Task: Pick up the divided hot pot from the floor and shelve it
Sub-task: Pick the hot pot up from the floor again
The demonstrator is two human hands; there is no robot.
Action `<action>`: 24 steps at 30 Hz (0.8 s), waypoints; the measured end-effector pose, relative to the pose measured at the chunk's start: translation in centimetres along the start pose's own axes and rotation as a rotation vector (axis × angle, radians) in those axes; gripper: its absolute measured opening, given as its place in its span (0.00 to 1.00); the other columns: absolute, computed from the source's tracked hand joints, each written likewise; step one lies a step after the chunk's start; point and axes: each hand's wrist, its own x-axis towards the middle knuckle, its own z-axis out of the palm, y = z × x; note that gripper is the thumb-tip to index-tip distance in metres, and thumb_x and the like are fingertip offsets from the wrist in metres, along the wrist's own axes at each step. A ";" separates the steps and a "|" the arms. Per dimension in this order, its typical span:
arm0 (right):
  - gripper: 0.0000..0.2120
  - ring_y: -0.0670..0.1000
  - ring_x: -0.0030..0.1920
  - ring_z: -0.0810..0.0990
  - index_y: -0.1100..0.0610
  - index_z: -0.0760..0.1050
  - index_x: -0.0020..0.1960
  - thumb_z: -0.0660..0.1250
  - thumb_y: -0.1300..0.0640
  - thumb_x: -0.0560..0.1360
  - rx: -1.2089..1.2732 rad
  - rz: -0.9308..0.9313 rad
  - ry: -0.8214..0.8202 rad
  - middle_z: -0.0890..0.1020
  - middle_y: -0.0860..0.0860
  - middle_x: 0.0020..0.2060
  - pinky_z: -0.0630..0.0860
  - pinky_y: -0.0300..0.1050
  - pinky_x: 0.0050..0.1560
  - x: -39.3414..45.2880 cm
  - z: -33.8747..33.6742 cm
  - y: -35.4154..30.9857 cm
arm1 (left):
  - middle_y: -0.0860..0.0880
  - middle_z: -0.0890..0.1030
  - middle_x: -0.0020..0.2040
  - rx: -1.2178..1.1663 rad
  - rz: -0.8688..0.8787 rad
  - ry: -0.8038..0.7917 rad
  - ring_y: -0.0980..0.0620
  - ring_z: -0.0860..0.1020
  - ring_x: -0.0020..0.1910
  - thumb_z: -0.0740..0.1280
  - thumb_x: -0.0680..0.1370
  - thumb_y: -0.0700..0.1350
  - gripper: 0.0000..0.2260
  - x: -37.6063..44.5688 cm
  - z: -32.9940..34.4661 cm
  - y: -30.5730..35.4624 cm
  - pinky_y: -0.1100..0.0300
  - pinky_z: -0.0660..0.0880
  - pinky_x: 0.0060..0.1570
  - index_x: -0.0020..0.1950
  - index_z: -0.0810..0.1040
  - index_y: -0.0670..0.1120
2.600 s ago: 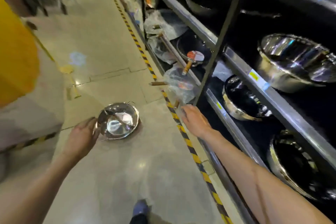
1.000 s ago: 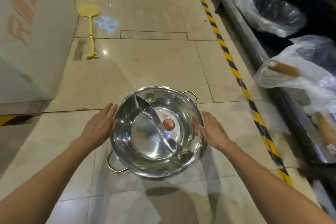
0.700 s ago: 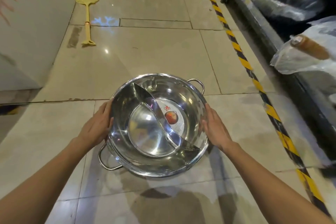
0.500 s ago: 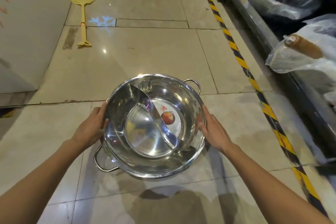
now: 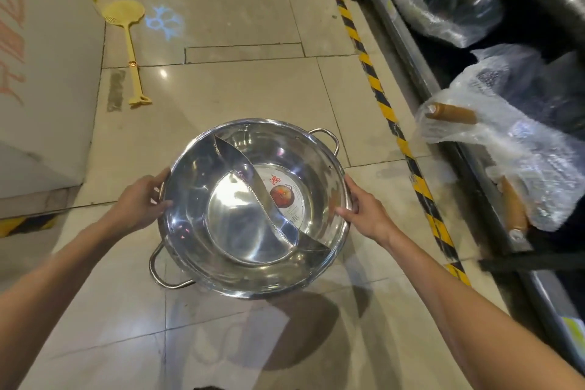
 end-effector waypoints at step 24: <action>0.46 0.29 0.39 0.72 0.49 0.47 0.76 0.73 0.54 0.69 0.160 0.309 0.463 0.73 0.33 0.47 0.67 0.19 0.40 -48.5 -32.7 -28.1 | 0.50 0.76 0.44 0.143 0.778 -0.540 0.53 0.79 0.38 0.77 0.62 0.34 0.25 -17.8 -32.7 46.2 0.65 0.78 0.35 0.45 0.78 0.63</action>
